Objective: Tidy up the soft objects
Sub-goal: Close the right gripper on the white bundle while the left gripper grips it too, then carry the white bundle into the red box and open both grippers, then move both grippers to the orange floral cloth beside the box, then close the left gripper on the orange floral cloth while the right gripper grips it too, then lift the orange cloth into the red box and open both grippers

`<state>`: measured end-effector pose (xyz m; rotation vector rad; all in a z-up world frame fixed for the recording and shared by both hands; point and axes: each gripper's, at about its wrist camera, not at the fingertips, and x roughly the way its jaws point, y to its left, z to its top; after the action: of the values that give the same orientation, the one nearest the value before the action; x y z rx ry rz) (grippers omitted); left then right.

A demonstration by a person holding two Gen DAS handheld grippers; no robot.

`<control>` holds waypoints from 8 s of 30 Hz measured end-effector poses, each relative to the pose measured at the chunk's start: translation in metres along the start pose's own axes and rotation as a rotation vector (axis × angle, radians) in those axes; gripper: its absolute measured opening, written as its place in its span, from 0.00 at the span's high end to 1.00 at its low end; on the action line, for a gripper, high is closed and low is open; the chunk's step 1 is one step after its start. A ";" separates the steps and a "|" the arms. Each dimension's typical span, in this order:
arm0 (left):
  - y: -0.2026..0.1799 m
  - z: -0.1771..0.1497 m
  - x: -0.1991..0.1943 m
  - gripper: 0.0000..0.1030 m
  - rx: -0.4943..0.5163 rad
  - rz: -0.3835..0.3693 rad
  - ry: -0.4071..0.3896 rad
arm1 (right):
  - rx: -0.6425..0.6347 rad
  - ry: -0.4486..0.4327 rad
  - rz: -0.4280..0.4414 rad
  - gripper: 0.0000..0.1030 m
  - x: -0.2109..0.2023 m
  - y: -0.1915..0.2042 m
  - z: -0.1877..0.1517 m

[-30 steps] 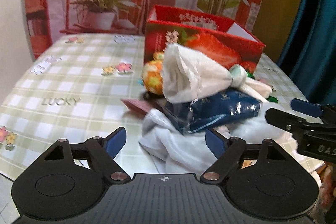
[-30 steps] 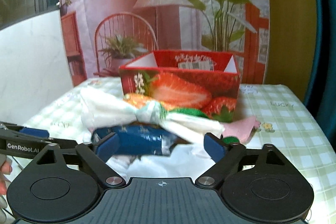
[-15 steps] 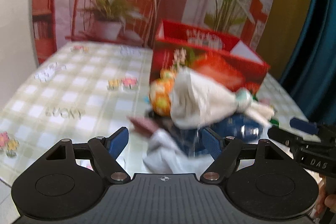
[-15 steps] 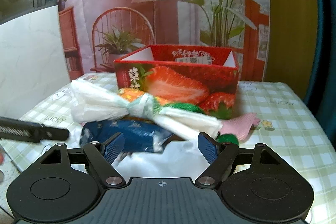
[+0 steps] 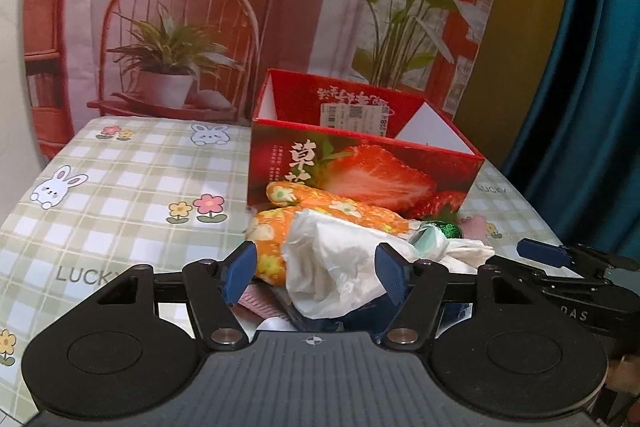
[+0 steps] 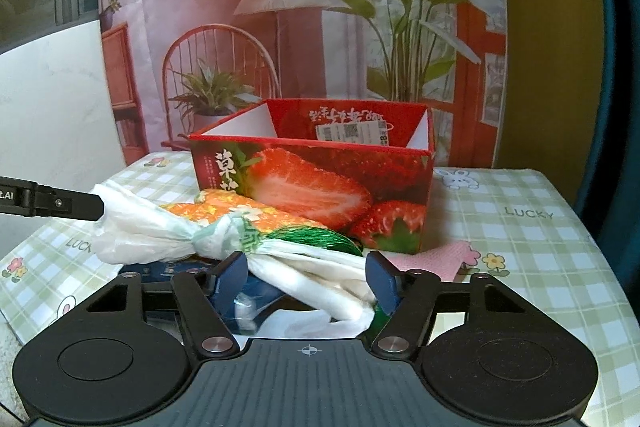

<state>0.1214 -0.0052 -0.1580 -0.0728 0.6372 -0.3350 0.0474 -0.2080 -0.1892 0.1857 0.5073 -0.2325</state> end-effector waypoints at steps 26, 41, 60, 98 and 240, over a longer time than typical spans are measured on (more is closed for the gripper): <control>0.001 0.014 0.041 0.51 0.008 -0.035 0.090 | 0.217 0.150 0.138 0.34 0.075 -0.058 -0.001; -0.004 0.051 0.035 0.66 0.080 -0.047 0.036 | 0.262 0.113 0.202 0.86 0.054 -0.076 0.026; -0.009 0.139 0.092 0.66 0.073 -0.114 -0.027 | 0.172 -0.002 0.173 0.88 0.073 -0.095 0.127; -0.001 0.144 0.136 0.40 0.142 -0.093 0.111 | 0.133 0.017 0.082 0.78 0.134 -0.076 0.137; 0.029 0.107 0.023 0.87 -0.044 -0.060 -0.096 | 0.139 0.083 0.349 0.92 0.084 -0.014 0.127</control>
<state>0.2104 0.0107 -0.0903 -0.1499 0.5479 -0.3735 0.1737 -0.2654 -0.1236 0.4160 0.5325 0.0815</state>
